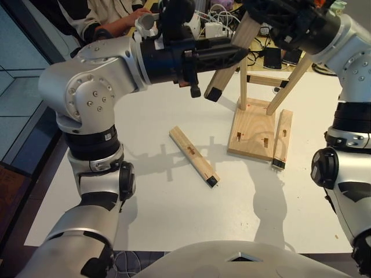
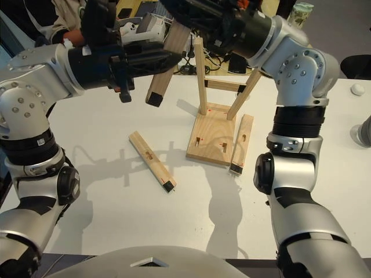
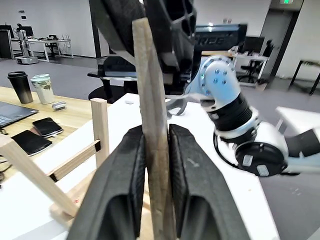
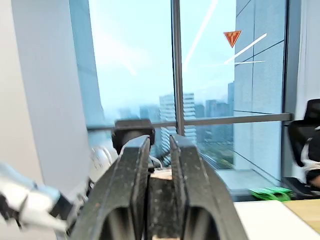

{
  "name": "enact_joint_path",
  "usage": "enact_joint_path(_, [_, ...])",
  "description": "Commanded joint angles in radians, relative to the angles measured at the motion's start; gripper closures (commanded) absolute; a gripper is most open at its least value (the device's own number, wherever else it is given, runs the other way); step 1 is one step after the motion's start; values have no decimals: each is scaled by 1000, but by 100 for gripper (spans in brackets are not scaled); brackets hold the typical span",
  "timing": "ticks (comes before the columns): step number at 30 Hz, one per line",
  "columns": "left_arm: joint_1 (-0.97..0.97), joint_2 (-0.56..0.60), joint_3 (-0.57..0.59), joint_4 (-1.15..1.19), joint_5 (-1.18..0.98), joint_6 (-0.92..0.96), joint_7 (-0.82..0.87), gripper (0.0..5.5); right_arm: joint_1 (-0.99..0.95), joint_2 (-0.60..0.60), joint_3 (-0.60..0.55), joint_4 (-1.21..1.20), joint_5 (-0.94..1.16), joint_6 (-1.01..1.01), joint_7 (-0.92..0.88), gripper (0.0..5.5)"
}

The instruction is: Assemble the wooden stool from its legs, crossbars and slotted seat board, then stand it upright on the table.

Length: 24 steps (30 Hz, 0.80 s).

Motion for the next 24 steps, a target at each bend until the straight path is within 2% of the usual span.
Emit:
enact_joint_path(1, [-24,-36,12,42,-126,51,-15,509,-40,13,-131,31,42,-24,-209,421])
enact_joint_path(3, [-23,-41,15,61,-138,34,8,510,-36,38,-168,21,68,-17,-300,394])
enact_joint_path(6, [-17,-46,49,80,-127,-18,77,510,-29,69,-232,30,-4,-88,-625,375])
enact_joint_path(8, [7,-4,37,61,-34,-122,138,510,81,93,-160,-160,-93,-51,-804,375])
enact_joint_path(10, [55,48,-34,7,91,-248,171,510,168,163,-123,-338,-101,45,-985,375])
enact_joint_path(13, [113,50,-131,-49,181,-343,194,510,232,283,-59,-479,-80,157,-1154,375])
enact_joint_path(15, [134,43,-186,-51,214,-379,194,510,217,359,-39,-493,-56,163,-1199,375])
enact_joint_path(19, [160,72,-296,-14,314,-457,175,510,145,426,-4,-504,9,155,-1180,375])
enact_joint_path(24, [191,118,-339,29,418,-528,187,510,169,375,6,-569,110,220,-1115,375])
